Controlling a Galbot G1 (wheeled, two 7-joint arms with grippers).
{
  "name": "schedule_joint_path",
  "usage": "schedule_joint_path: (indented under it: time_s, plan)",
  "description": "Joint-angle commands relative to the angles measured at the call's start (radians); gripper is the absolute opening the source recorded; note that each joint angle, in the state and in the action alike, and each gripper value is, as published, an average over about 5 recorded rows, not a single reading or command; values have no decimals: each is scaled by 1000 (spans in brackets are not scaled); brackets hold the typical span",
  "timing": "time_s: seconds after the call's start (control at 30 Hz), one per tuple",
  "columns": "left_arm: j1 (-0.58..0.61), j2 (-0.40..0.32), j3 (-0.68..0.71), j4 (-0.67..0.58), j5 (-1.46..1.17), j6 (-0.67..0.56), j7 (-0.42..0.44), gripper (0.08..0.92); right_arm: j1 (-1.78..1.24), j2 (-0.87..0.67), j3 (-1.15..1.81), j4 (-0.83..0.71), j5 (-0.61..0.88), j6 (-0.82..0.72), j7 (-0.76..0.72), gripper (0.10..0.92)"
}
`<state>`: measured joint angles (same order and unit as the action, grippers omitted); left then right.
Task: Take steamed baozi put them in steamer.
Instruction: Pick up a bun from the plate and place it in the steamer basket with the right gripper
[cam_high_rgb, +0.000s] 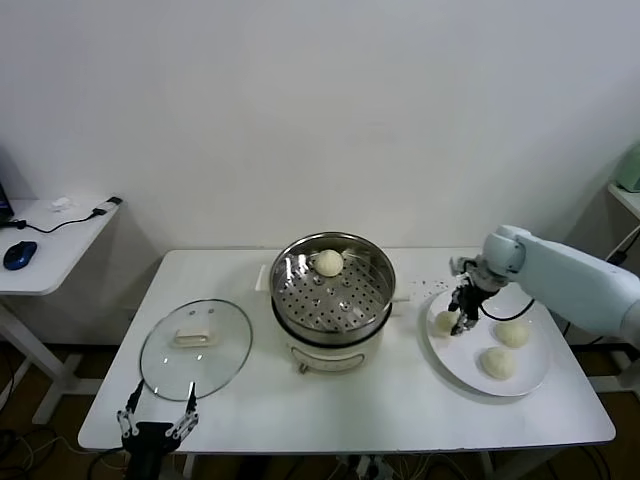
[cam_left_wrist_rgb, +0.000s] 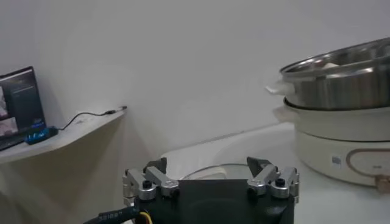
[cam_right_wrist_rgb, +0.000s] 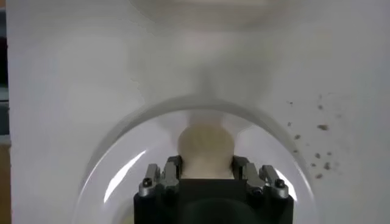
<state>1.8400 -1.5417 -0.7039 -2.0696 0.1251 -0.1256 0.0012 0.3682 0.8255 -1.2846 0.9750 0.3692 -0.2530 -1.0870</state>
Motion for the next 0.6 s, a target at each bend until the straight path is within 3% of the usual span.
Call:
schedule_joint_path:
  time_s: [0.03, 0.37, 0.6]
  plan:
    - [-3, 1, 11, -6, 2, 4, 1, 823, 422, 57, -269, 1, 258, 10, -19, 547]
    - [2, -3, 36, -21, 24, -9, 19, 823, 547, 321, -327, -18, 481, -45, 1, 548]
    - [26, 13, 26, -21, 8, -32, 12, 823, 456, 505, -260, -39, 522, -90, 63, 546]
